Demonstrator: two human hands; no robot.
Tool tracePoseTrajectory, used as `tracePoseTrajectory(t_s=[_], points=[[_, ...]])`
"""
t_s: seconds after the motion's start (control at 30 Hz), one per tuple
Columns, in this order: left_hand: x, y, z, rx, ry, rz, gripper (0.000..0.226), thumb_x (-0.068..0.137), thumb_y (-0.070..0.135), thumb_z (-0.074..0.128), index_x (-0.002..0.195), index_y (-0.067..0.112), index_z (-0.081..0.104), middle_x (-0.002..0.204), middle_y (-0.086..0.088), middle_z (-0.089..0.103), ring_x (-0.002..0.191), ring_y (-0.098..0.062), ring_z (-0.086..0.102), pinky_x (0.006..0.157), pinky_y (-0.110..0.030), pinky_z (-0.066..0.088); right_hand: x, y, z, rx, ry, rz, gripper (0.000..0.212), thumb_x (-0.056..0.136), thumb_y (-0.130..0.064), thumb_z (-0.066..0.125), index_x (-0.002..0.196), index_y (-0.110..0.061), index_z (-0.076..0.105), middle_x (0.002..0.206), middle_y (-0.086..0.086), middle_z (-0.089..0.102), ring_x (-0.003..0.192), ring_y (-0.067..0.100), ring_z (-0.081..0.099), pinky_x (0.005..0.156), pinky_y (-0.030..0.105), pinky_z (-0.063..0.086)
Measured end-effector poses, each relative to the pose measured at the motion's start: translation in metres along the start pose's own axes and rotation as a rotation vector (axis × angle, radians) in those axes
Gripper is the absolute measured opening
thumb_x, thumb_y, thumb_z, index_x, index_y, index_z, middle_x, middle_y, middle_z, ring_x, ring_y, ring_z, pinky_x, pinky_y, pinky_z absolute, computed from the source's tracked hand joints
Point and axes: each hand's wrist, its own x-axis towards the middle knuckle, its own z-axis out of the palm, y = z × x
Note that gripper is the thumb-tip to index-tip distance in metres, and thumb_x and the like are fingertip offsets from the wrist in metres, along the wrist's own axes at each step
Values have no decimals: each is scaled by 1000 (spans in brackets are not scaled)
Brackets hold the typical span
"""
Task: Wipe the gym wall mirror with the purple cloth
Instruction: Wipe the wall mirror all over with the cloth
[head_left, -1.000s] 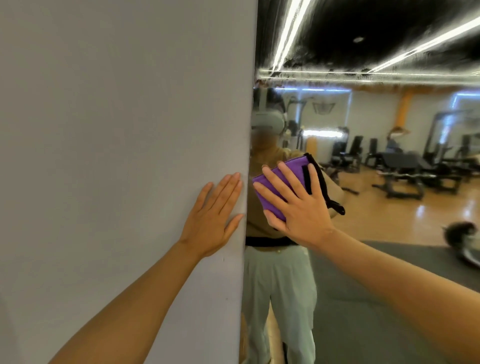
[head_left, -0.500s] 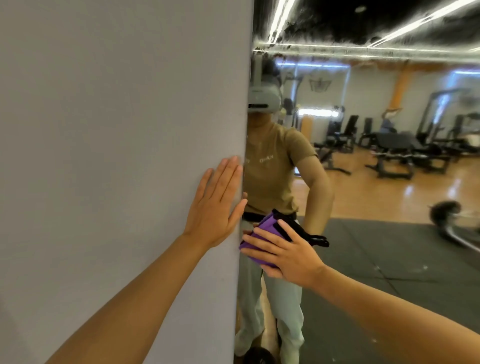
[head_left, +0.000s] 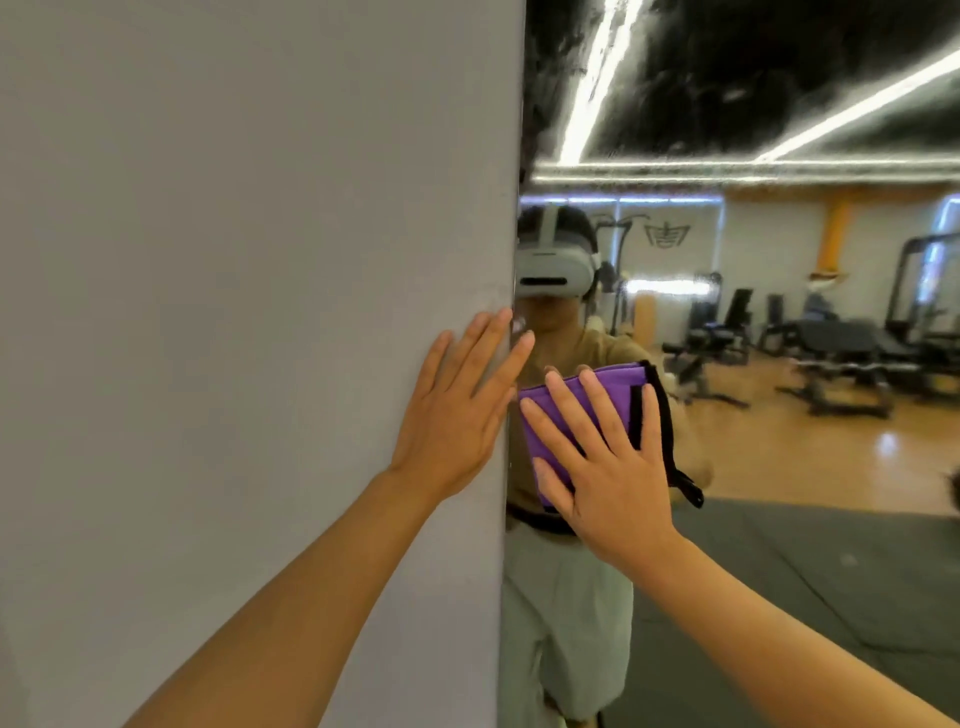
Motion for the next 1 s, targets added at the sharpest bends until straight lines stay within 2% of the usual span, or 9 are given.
tracePoseTrajectory(t_s=[0.2,0.3,0.47,0.6,0.73,1.0], points=[[-26,18,14,-64,62,-11,48,110,23,26,157,15,33,165,-14,25,153,-27,20,126,-40,10,-64,-17,13,-74,-65,-161,59,102,-47,42,158,-31,31,166,0,26,153,27,22,121,62,14],[-49,23,21,-80,66,-11,51,107,20,33,157,15,30,166,-11,23,154,-23,15,126,-39,7,-74,-15,12,-86,-67,-196,58,102,-48,39,157,-33,32,165,-1,28,153,26,21,121,61,12],[-60,20,36,-112,84,-10,54,106,18,29,160,15,21,168,-7,17,155,-17,8,126,-34,0,-89,-12,16,-115,-88,-287,59,101,-53,36,157,-35,32,166,-5,24,154,25,19,120,61,12],[-65,21,47,-109,139,6,51,108,26,25,158,15,19,166,-3,21,155,-15,13,126,-31,3,-91,-8,19,-119,-74,-294,59,101,-54,34,157,-35,32,165,-6,26,153,23,23,120,59,13],[-64,15,49,-100,223,35,51,106,23,30,156,12,29,163,-1,26,154,-12,17,126,-30,8,-72,2,17,-130,-27,-338,58,102,-56,31,156,-35,33,163,-6,29,153,21,23,121,57,12],[-67,12,49,-108,233,23,51,106,21,30,156,11,28,163,-3,28,153,-14,21,126,-29,9,9,13,7,-68,40,-64,58,102,-50,26,155,-30,37,163,0,32,153,27,21,121,61,11]])
